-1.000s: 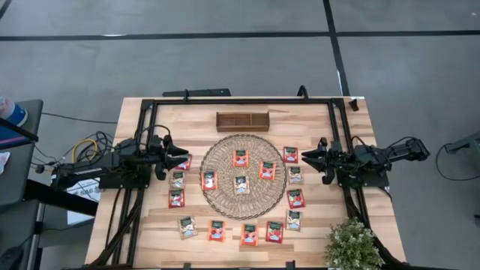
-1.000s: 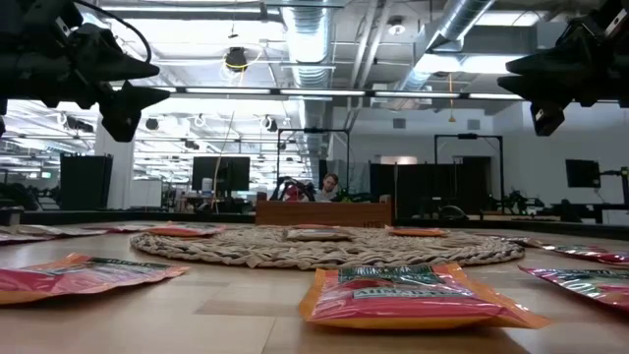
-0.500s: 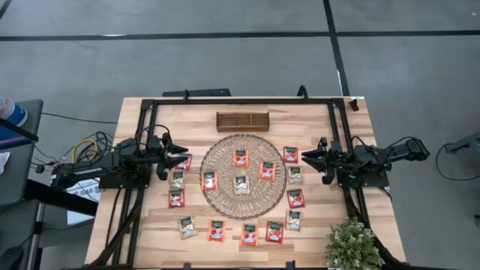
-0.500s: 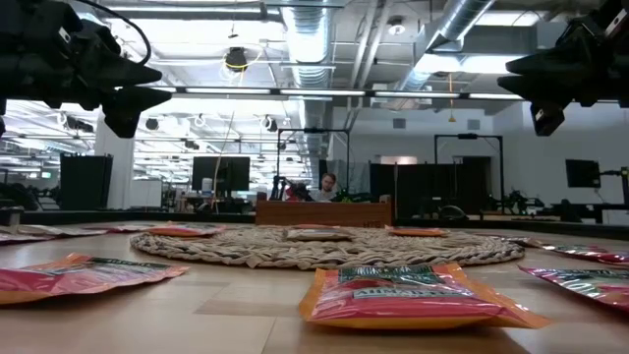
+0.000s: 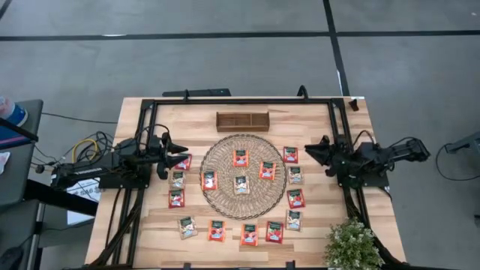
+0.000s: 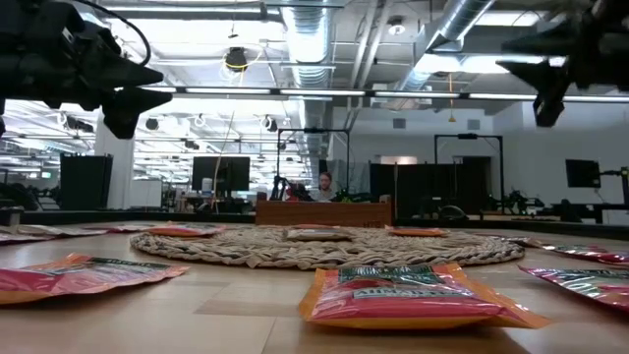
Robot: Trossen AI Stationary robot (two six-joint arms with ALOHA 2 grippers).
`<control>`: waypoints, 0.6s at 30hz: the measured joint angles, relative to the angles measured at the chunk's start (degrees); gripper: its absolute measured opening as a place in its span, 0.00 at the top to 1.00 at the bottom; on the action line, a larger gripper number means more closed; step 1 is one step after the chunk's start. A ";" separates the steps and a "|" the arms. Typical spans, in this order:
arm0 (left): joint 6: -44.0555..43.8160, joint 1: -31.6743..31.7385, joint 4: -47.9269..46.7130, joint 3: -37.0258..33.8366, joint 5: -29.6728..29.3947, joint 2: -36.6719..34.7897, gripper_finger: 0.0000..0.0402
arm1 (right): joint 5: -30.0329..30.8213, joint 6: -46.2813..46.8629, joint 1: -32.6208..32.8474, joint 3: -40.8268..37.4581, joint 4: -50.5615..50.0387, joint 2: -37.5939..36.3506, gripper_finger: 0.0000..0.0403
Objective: Pick & Place Tea
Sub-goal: Put the red tea bag into the right section of the wooden organizer
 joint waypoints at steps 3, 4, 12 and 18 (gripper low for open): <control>-2.74 0.02 0.04 0.00 -0.16 0.00 0.58 | -2.27 -3.37 -0.22 3.70 0.17 0.16 0.76; -3.30 0.00 0.04 0.00 -0.16 0.00 0.58 | -2.79 -5.17 -0.21 5.27 0.14 0.52 0.76; -4.21 0.00 0.11 0.00 -0.19 0.02 0.58 | 1.93 -11.96 -0.23 23.92 -19.66 11.16 0.76; -4.21 0.01 0.38 0.00 -0.19 0.01 0.58 | 7.87 -7.04 -0.38 39.09 -42.15 26.59 0.76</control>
